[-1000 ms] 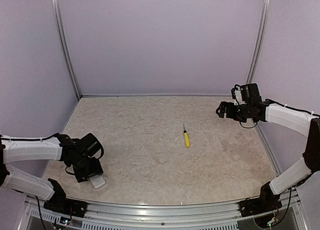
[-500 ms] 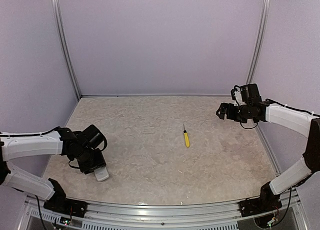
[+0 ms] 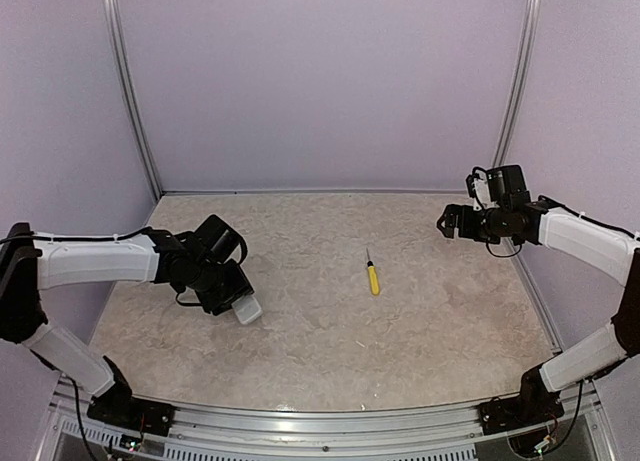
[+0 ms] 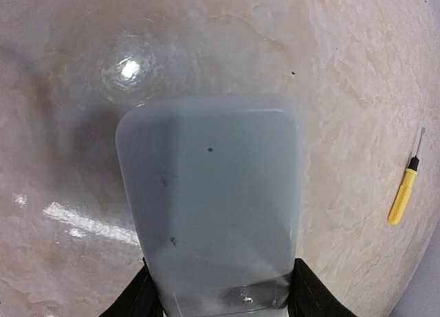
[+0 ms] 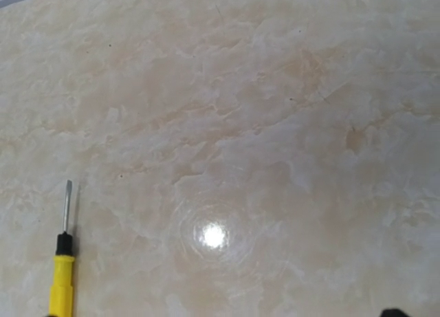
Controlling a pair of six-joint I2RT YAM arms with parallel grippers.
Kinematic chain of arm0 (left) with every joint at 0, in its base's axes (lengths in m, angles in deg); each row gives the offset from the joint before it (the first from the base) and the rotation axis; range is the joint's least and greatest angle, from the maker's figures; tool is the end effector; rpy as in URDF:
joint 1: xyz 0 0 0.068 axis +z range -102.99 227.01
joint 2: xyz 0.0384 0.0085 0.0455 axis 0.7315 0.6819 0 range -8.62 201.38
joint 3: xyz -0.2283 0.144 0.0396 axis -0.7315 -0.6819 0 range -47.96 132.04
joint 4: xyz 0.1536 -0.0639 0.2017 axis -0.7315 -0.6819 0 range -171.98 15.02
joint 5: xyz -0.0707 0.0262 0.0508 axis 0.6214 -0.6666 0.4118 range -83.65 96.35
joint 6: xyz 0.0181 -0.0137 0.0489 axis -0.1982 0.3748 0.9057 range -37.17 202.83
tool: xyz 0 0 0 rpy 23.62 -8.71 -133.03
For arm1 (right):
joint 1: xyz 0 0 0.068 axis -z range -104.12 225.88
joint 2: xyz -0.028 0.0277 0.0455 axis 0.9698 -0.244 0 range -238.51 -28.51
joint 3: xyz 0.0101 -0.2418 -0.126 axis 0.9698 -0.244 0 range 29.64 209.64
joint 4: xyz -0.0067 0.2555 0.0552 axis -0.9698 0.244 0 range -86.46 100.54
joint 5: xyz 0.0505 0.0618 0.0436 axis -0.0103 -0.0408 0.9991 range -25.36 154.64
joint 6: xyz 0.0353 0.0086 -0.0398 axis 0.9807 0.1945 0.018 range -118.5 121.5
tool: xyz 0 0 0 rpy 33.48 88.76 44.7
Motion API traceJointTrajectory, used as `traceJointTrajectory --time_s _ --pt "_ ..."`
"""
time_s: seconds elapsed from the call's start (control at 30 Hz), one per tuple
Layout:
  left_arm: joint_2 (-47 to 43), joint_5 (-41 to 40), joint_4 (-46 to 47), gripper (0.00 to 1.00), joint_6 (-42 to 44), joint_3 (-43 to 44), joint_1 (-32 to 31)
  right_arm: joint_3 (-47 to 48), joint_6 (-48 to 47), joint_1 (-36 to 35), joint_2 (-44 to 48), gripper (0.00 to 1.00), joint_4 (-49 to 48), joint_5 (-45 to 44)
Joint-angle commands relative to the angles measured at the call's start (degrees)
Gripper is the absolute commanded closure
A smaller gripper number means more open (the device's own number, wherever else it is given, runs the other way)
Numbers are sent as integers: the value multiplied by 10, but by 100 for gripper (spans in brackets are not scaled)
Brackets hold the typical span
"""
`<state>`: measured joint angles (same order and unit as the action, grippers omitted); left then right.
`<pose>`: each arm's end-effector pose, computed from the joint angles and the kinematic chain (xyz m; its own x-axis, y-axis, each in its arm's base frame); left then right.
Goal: Unload the batteries from the remote control
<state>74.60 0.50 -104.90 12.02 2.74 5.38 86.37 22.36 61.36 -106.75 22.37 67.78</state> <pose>0.2104 -0.1822 0.1975 -0.8087 -0.5382 -0.2375 -0.4201 0.8109 -0.4073 0.2896 0.0771 0.2671 -0.6891 0.1889 -0.6996 -0.0484 0.9513 0.3045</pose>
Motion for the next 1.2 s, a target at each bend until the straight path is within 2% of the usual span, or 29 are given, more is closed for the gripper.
traceJointTrajectory --time_s 0.0,0.27,0.57,0.8,0.93,1.17 --pt "54 11 64 55 -42 46 -14 4 -12 -5 25 0 29 -19" --pt "146 38 140 54 -109 69 -23 7 -19 -5 28 0 51 -27" --pt "215 45 141 49 -102 102 -21 -14 -25 -5 56 0 57 -58" --pt "236 53 158 25 -97 112 -21 -11 -25 -6 61 0 58 -54" --pt "229 52 166 2 -91 114 -21 -13 -28 -5 66 0 52 -53" --pt "172 23 181 1 -58 95 -21 -9 -28 -9 66 0 52 -40"
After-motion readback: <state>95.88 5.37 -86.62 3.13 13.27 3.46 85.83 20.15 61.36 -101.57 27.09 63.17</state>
